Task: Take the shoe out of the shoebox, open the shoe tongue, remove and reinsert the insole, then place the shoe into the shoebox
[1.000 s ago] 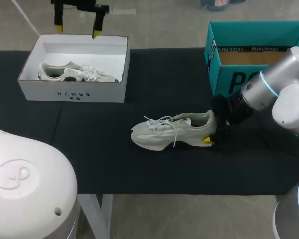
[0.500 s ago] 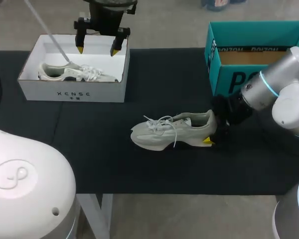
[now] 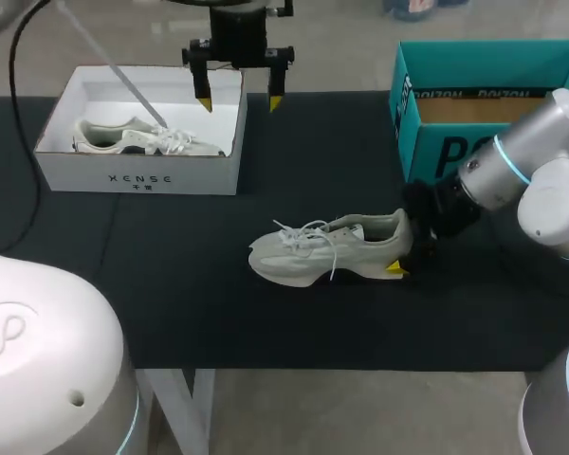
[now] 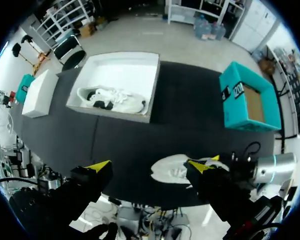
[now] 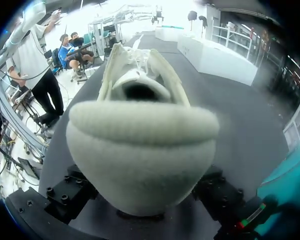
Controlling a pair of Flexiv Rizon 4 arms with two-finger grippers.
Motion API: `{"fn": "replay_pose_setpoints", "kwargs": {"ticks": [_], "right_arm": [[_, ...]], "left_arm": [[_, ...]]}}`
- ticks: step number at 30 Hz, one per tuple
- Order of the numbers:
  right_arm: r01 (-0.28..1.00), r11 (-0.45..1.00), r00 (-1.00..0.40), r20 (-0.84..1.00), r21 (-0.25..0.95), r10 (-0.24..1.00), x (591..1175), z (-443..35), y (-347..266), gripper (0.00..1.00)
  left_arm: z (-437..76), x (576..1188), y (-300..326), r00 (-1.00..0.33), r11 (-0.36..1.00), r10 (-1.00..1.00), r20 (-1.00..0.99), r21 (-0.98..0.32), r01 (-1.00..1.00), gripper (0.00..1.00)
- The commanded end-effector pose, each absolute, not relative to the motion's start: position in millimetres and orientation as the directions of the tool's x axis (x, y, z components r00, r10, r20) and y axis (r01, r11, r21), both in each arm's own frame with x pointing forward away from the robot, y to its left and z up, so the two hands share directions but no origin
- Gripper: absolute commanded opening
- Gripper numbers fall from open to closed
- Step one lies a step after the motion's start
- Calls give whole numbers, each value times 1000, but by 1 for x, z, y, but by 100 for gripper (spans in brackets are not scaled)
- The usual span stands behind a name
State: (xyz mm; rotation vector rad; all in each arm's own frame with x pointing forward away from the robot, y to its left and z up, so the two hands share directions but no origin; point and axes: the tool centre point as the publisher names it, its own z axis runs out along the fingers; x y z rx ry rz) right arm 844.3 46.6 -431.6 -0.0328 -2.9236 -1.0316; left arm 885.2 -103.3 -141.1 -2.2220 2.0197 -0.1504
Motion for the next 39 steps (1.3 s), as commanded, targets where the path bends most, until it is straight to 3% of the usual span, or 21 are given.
{"fn": "replay_pose_setpoints", "kwargs": {"ticks": [1,14,24,39], "right_arm": [[34,780,-999,46,625,6,845,-432,47,0],[34,780,-999,46,625,6,845,-432,47,0],[34,780,-999,46,625,6,845,-432,47,0],[34,780,-999,46,625,6,845,-432,47,0]], "left_arm": [[-143,870,-110,50,-66,-994,96,-169,-983,100],[-185,828,-182,-121,101,-978,170,-120,-988,100],[-242,821,-221,-206,197,-972,108,-94,-976,100],[-305,824,-251,-225,219,-973,42,-108,-970,100]]}}
